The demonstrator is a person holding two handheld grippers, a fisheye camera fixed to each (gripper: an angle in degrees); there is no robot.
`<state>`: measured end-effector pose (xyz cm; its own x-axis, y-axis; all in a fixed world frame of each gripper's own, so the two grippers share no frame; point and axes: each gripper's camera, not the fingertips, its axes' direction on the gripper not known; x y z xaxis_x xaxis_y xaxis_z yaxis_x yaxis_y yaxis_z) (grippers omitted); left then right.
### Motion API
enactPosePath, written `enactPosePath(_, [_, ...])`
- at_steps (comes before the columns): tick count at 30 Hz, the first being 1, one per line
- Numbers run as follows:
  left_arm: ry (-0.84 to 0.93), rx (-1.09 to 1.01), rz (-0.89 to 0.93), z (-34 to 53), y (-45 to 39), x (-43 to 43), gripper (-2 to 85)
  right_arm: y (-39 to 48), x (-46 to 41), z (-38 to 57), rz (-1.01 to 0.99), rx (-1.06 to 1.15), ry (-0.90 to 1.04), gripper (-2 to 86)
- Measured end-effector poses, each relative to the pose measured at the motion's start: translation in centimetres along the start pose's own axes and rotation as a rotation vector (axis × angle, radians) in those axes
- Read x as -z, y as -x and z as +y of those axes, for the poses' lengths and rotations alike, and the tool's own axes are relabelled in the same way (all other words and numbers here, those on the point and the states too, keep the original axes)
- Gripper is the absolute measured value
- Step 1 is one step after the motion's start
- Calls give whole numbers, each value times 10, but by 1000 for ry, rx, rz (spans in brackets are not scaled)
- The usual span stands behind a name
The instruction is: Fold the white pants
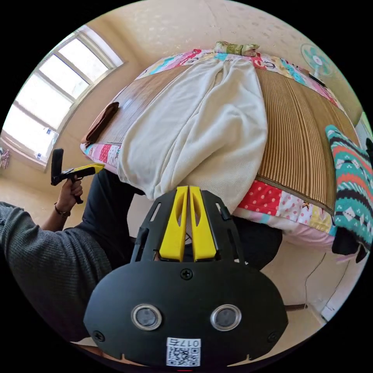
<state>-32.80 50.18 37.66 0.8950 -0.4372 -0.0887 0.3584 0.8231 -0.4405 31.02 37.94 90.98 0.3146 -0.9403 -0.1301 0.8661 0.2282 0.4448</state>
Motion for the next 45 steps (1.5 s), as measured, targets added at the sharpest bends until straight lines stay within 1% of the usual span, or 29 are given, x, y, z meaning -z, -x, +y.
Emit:
enactPosePath(2, [-42,44,26,-9,18,19,94,-50,11,8,106,-166,8,31])
enactPosePath(4, [-21,59,59,-21,29,25,102,-81,11,17,147,-253,36,54])
enactPosePath(6, [17,59,20,-32,35,26,113,-105,8,29,82,-316,46,77])
enactPosePath(8, [48,83,-13,-34,41,21,122,-131,3,51,-176,-385,25,90])
enactPosePath(10, [61,100,24,-32,47,15,126,-144,4,69,-297,-423,-11,92])
enactPosePath(12, [82,129,69,-25,55,6,126,-156,9,84,-291,-472,-10,77])
enactPosePath(13, [89,136,75,-23,56,4,125,-161,18,91,-326,-457,-4,62])
enactPosePath(15, [105,137,91,-19,59,5,125,-166,48,99,-483,-359,-54,43])
enactPosePath(16, [105,134,87,-18,60,6,125,-170,77,108,-622,-259,-145,37])
enactPosePath(17, [101,132,67,-17,61,11,125,-179,106,120,-715,-201,-237,33])
enactPosePath(18, [79,144,39,-15,65,19,125,-186,119,127,-726,-201,-268,31])
enactPosePath(19, [63,150,27,-14,67,23,125,-204,141,141,-657,-257,-288,29])
enactPosePath(20, [35,159,11,-13,72,31,125,-218,157,153,-479,-356,-251,27])
enactPosePath(22, [26,179,-10,-14,82,35,127,-232,169,166,-221,-490,-157,25])
enactPosePath(23, [48,189,-9,-16,89,32,129,-233,177,171,-170,-508,-138,24])
enactPosePath(24, [78,192,6,-17,94,25,128,-231,182,173,-164,-501,-146,24])
enactPosePath(27, [138,157,10,-13,96,1,113,-201,204,178,-245,-375,-235,23])
enactPosePath(29, [197,113,2,-8,93,-17,86,-169,214,180,-455,-198,-322,23])
enactPosePath(30, [228,92,0,-2,92,-26,63,-163,215,180,-517,-163,-340,23])
enactPosePath(31, [223,83,1,2,91,-26,55,-152,216,182,-644,-100,-376,22])
enactPosePath(32, [192,72,17,10,89,-22,39,-142,216,183,-761,-42,-410,22])
enactPosePath(34, [203,53,76,17,84,-15,32,-126,218,183,-883,33,-440,21])
enactPosePath(36, [293,-9,188,25,65,-12,31,-106,221,182,-976,129,-443,21])
enactPosePath(38, [393,-73,215,33,46,-14,35,-74,224,180,-1071,267,-408,20])
enactPosePath(39, [460,-107,168,39,37,-13,39,-66,223,179,-1079,295,-388,20])
enactPosePath(41, [481,-103,53,46,36,-1,52,-35,217,176,-1044,365,-278,21])
enactPosePath(43, [380,-30,-39,48,45,32,94,-13,208,176,-984,392,-193,21])
enactPosePath(44, [282,25,-65,46,51,60,117,0,201,176,-958,404,-148,22])
enactPosePath(45, [189,56,-46,41,54,86,131,5,196,177,-952,408,-130,22])
